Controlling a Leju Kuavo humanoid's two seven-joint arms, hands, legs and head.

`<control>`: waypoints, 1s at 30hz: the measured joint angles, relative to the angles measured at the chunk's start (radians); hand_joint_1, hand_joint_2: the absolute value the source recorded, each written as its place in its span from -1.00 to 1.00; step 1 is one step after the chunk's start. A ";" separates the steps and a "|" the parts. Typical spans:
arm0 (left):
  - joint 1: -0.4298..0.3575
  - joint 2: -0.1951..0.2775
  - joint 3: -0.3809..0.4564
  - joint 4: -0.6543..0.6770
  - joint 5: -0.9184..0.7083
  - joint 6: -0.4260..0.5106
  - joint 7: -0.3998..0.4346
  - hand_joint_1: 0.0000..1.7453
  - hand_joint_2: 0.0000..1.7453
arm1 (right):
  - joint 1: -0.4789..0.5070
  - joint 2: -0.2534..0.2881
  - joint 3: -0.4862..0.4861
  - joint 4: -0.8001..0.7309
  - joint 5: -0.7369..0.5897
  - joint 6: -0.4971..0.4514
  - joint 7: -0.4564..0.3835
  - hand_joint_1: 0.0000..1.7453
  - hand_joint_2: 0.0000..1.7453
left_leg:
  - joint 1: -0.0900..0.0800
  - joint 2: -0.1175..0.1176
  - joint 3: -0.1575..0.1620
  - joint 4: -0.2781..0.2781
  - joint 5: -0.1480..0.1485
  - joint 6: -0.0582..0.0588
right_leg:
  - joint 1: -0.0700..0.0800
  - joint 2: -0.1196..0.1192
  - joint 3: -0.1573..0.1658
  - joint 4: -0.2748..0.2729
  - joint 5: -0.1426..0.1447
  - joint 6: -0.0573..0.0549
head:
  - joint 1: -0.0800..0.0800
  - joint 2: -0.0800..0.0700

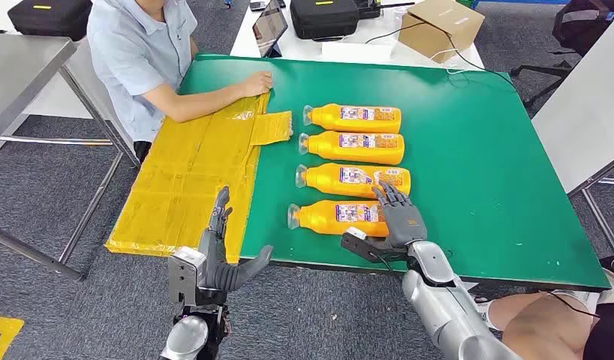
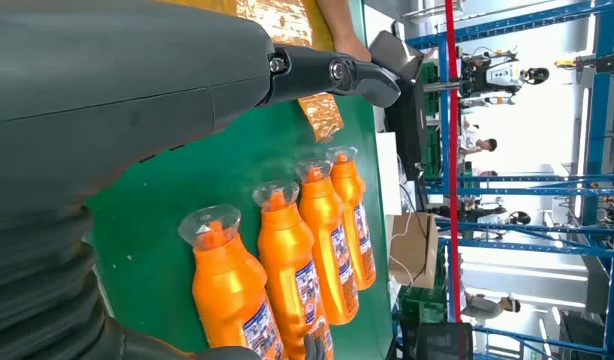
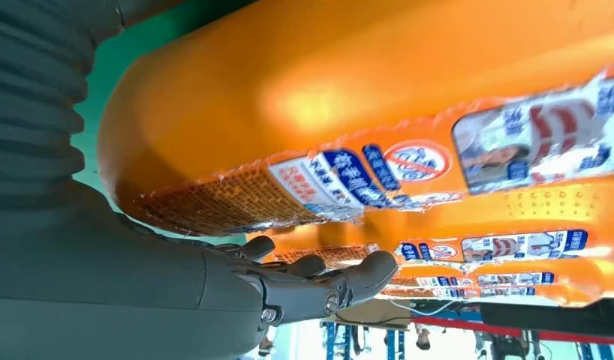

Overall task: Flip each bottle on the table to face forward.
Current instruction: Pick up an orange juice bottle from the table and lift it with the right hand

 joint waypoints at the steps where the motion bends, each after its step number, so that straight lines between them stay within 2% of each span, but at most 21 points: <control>1: -0.001 0.000 0.000 0.001 0.000 0.000 0.000 -1.00 1.00 | -0.005 0.001 0.002 0.006 0.003 0.010 0.003 0.85 1.00 | 0.000 0.000 0.000 0.000 0.000 0.000 | 0.000 0.000 0.000 0.000 0.000 0.000 | 0.000 0.000; 4: -0.005 0.000 0.000 0.004 0.001 0.001 -0.001 -1.00 1.00 | -0.029 0.002 0.016 0.034 0.015 0.060 0.016 1.00 1.00 | 0.000 0.000 0.003 0.000 0.000 0.000 | 0.000 0.000 0.003 0.000 0.000 0.000 | 0.000 0.000; 12: -0.010 0.000 0.006 0.005 0.002 0.012 -0.009 -1.00 1.00 | -0.092 0.001 0.059 0.100 0.031 0.174 0.067 1.00 1.00 | 0.000 0.001 0.013 0.000 -0.001 0.000 | 0.000 0.000 0.011 -0.001 0.000 0.000 | 0.000 0.000; 23: -0.011 0.000 0.018 0.012 0.000 0.013 -0.014 -1.00 1.00 | -0.104 0.001 0.082 0.154 0.010 0.213 0.088 1.00 1.00 | 0.000 0.000 0.021 0.000 -0.002 0.000 | 0.000 0.000 0.013 -0.002 -0.001 0.000 | 0.000 0.000; 25: -0.011 0.000 0.018 0.013 -0.001 0.013 -0.015 -1.00 1.00 | -0.101 0.002 0.082 0.155 -0.006 0.211 0.068 1.00 1.00 | 0.000 0.000 0.023 0.000 -0.004 0.001 | 0.000 0.000 0.013 -0.002 -0.003 0.001 | 0.000 0.000; 27: -0.011 0.000 0.019 0.013 -0.001 0.013 -0.017 -1.00 1.00 | -0.095 0.003 0.077 0.155 -0.053 0.208 0.011 1.00 1.00 | 0.000 0.000 0.026 0.000 -0.006 0.001 | 0.000 0.000 0.015 -0.003 -0.004 0.001 | 0.000 0.000; 30: -0.012 0.000 0.021 0.013 0.010 0.021 -0.021 -1.00 1.00 | -0.067 0.007 0.040 0.139 -0.213 0.207 -0.163 1.00 1.00 | 0.000 0.002 0.028 0.000 -0.008 -0.001 | 0.001 0.003 0.022 -0.003 -0.004 0.001 | 0.001 0.000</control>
